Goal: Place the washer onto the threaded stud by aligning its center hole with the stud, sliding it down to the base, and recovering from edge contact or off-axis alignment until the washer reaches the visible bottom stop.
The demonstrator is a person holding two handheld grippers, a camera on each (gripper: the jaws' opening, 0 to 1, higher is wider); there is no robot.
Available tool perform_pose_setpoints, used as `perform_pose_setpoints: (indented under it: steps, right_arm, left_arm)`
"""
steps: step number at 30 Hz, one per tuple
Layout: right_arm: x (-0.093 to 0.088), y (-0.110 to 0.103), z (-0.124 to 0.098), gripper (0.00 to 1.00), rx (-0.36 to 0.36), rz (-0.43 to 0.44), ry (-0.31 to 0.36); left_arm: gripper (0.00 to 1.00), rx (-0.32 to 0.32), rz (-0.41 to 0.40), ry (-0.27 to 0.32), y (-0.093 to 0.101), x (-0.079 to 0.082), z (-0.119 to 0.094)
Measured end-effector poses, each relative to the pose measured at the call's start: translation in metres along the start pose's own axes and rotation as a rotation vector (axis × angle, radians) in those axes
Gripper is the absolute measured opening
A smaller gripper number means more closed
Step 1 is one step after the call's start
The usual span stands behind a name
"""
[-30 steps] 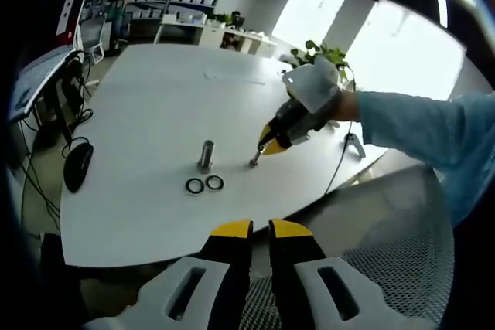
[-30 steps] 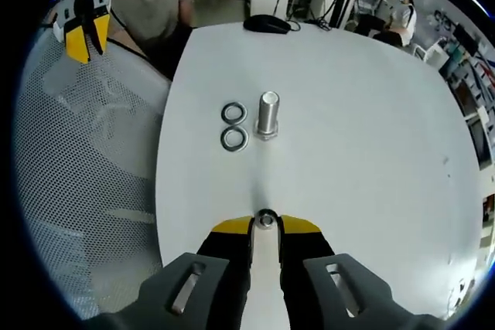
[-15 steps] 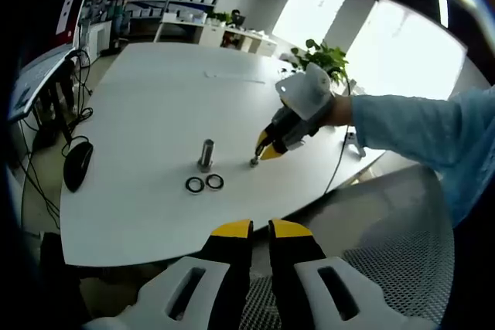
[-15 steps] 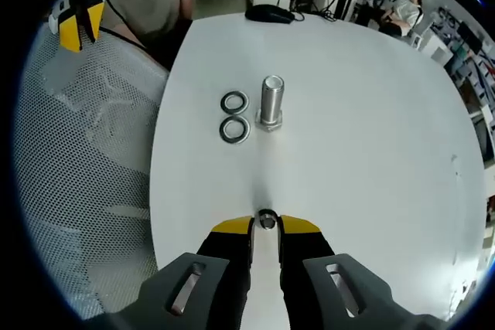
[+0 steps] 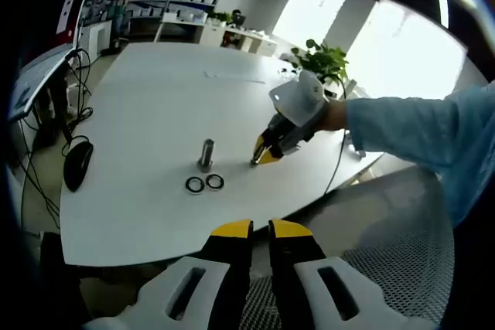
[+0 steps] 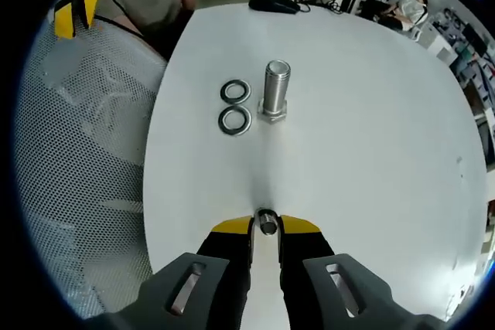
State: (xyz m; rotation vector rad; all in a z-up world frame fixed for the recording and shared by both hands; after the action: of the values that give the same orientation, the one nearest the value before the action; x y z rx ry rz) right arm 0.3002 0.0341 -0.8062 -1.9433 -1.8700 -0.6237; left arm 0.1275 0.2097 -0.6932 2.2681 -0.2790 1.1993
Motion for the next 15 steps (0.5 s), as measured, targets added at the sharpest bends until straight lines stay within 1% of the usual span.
perform_pose_setpoints:
  steps: [11,15]
  right_arm:
    - [-0.0013,0.0012,0.0043,0.13,0.0,0.0,-0.022]
    - [-0.0011,0.0003,0.0052,0.14,0.013,0.007,-0.028]
  left_arm:
    - [0.05,-0.003,0.001,0.0,0.0001,0.0001,0.0]
    - [0.05,-0.005,0.001,0.0,0.0002,0.0001,0.0001]
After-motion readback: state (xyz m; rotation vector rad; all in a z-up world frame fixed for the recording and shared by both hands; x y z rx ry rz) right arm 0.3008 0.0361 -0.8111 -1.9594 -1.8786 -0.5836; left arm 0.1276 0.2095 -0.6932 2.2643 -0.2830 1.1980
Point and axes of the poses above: the point that each gripper's makers call its tool centre point, and the gripper's own axes: z roughly forward along the fingers, y roughly to its right, x roughly out of its top, the point moved 6 cm from there along -z, roughly backward along the fingers, and after that the axes turned 14 degrees about y, right-handed, at the moved point
